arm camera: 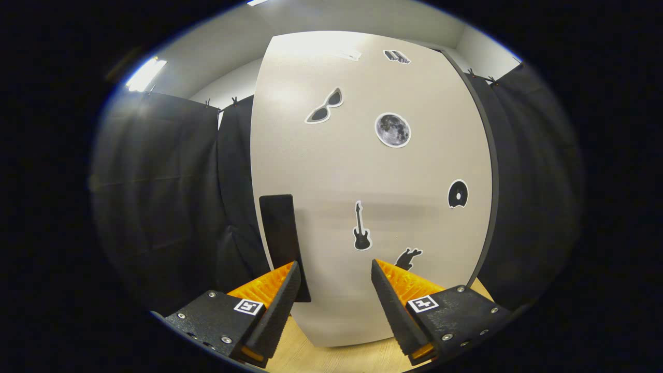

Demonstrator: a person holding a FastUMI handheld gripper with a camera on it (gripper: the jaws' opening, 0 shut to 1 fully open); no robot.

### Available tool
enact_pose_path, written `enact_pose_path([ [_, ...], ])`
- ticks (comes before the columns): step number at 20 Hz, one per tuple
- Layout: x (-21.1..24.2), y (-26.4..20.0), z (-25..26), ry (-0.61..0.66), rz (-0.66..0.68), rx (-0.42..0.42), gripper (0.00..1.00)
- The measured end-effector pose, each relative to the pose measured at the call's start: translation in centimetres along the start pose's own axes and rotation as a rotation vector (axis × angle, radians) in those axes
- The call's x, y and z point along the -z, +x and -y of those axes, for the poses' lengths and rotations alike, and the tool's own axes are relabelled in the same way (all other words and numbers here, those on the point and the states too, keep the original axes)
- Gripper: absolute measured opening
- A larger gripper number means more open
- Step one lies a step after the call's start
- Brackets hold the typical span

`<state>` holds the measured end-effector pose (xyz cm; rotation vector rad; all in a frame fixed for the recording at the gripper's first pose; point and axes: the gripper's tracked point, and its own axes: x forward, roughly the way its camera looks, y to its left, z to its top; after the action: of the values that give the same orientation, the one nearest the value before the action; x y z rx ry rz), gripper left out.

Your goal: Open the shoe cabinet door, grab the shoes and put them into the shoe cabinet, then close the shoe cabinet door.

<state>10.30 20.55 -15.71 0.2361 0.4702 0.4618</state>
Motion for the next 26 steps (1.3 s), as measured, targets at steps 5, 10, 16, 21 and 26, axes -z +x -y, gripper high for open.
enact_pose_path([
  [5,-1.3,-0.7,2.4,-0.017,0.021,0.078,0.89],
  [10,-5.0,-5.8,5.9,-0.009,0.096,0.163,0.93],
  [16,-8.4,-12.3,9.3,-0.055,0.176,0.243,0.93],
  [21,-10.7,-16.2,11.5,-0.087,0.241,0.310,0.93],
  [26,-12.8,-19.3,12.4,-0.134,0.300,0.335,0.93],
])
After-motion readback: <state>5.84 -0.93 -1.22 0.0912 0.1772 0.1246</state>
